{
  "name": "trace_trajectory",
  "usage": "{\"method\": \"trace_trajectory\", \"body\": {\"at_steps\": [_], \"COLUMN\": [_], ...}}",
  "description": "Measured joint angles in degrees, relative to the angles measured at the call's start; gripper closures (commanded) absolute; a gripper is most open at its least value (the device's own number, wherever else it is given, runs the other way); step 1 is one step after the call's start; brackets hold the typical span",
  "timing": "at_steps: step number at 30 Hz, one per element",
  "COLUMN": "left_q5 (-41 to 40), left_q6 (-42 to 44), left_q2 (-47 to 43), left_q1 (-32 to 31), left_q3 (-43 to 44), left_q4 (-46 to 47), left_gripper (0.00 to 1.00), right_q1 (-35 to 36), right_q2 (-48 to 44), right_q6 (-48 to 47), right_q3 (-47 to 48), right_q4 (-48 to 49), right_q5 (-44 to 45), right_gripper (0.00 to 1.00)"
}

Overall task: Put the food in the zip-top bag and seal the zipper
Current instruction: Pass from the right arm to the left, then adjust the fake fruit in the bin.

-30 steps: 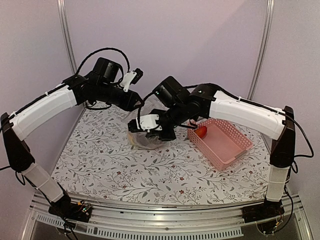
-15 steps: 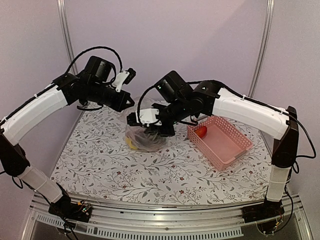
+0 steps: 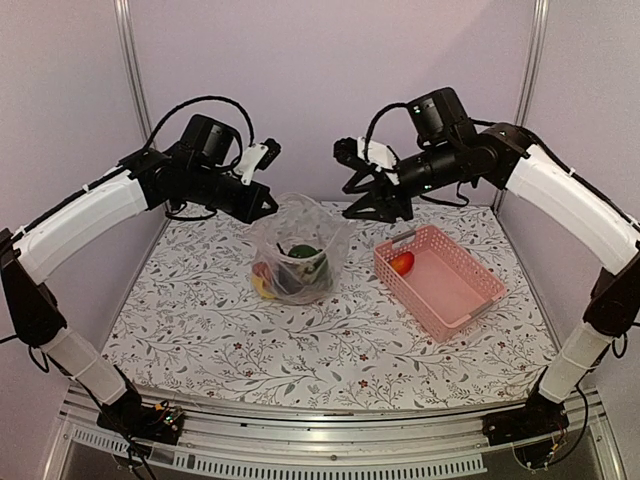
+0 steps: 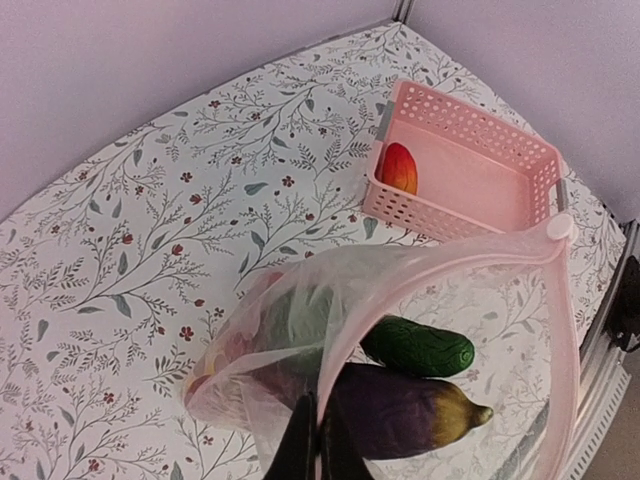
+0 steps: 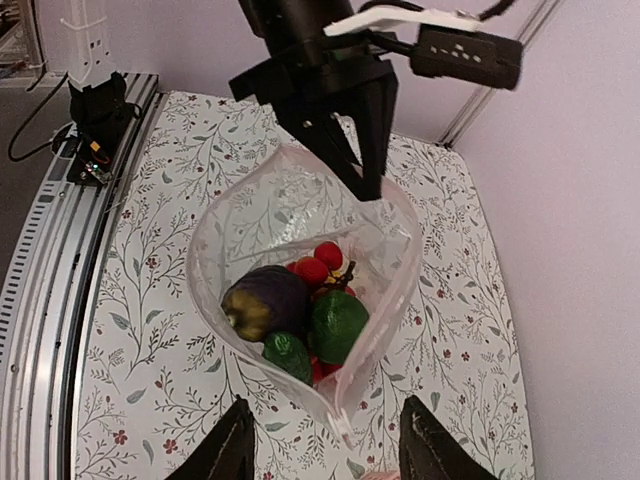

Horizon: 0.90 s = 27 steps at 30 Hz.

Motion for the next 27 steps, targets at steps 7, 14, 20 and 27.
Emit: {"method": "trace_trajectory", "body": {"at_steps": [7,14,20,27], "left_q5": [1.5,1.9,1.9,1.7], "left_q6": [-0.2,-0.2,-0.2,-0.6], "left_q2": [0.0,0.0,0.0,0.0], "left_q1": [0.0,0.1,0.1,0.1], "left_q3": [0.0,0.0,-0.5,-0.7], "left_q4": [1.3,1.4,1.6,1.7], "left_gripper": [1.00,1.00,1.00,1.00], "right_q1": [-18.9,-28.5,-29.4,-29.3], "right_q2": [-5.2,-3.8,0.8,10.2], "right_q6": [3.9,6.7,11.1,16.1], "right_q3": [-11.6,-19.8,-21.1,-20.6], "right_q4": [1.9,3.1,7.5,9.4], "right_q5": [-8.8,-9.1,-3.7,1.2], "right_gripper": [0.51,0.53,0.53,0.52]}}
